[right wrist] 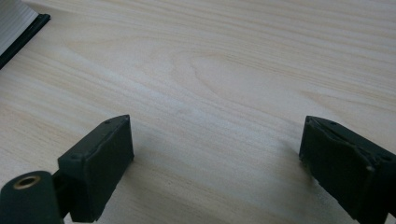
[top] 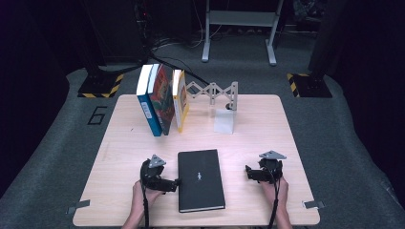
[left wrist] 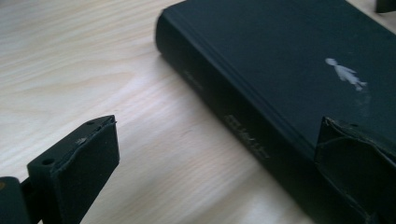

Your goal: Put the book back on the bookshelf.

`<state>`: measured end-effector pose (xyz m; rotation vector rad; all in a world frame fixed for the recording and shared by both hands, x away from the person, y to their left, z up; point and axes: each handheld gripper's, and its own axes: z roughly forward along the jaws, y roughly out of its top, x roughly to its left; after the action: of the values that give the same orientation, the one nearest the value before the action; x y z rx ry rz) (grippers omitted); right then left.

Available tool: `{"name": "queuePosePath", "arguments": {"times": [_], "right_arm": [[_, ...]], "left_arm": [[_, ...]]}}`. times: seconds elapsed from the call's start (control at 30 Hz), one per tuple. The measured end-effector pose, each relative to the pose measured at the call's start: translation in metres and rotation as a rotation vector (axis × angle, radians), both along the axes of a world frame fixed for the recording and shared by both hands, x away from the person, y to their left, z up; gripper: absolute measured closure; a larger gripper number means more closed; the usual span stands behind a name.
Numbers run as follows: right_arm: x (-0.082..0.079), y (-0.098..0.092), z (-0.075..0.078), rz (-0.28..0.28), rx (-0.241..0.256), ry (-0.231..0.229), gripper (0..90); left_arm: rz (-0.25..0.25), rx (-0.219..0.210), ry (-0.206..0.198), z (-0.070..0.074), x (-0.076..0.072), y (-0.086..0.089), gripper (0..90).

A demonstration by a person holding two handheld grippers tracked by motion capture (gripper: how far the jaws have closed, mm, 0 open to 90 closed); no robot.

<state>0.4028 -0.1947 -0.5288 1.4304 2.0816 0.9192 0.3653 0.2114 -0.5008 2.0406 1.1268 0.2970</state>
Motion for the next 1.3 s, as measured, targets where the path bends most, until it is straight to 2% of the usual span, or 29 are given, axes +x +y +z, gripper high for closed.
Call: {"name": "queuePosePath", "arguments": {"times": [0.13,0.27,0.43,0.47,0.57,0.83,0.93,1.2,1.3], "right_arm": [[0.000,0.000,0.000,0.000,0.000,0.000,8.9],[0.000,0.000,0.000,0.000,0.000,0.000,8.9],[0.000,0.000,0.000,0.000,0.000,0.000,8.9],[0.000,0.000,0.000,-0.001,0.001,-0.001,9.0],[0.000,0.000,0.000,-0.001,0.000,0.000,9.1],[0.000,0.000,0.000,-0.002,0.000,0.000,9.1],[0.000,0.000,0.000,-0.003,-0.002,-0.001,9.1],[0.000,0.001,0.000,-0.003,-0.002,-0.001,9.2],[0.000,0.001,0.000,-0.001,-0.003,-0.002,9.2]], "left_arm": [[-0.048,0.020,0.012,0.000,0.000,-0.011,0.0],[-0.069,0.010,0.025,-0.001,0.002,-0.019,0.3],[-0.095,-0.024,0.053,-0.003,0.003,-0.026,2.3],[-0.091,-0.046,0.062,-0.005,0.003,-0.029,2.3],[-0.112,-0.075,0.091,-0.007,0.003,-0.032,3.0],[-0.065,-0.108,0.105,-0.009,0.000,-0.033,3.9],[-0.050,-0.102,0.096,-0.009,0.000,-0.035,3.8],[-0.048,-0.101,0.105,-0.009,0.000,-0.037,3.7],[-0.049,-0.101,0.095,-0.010,0.003,-0.041,3.9]]}}
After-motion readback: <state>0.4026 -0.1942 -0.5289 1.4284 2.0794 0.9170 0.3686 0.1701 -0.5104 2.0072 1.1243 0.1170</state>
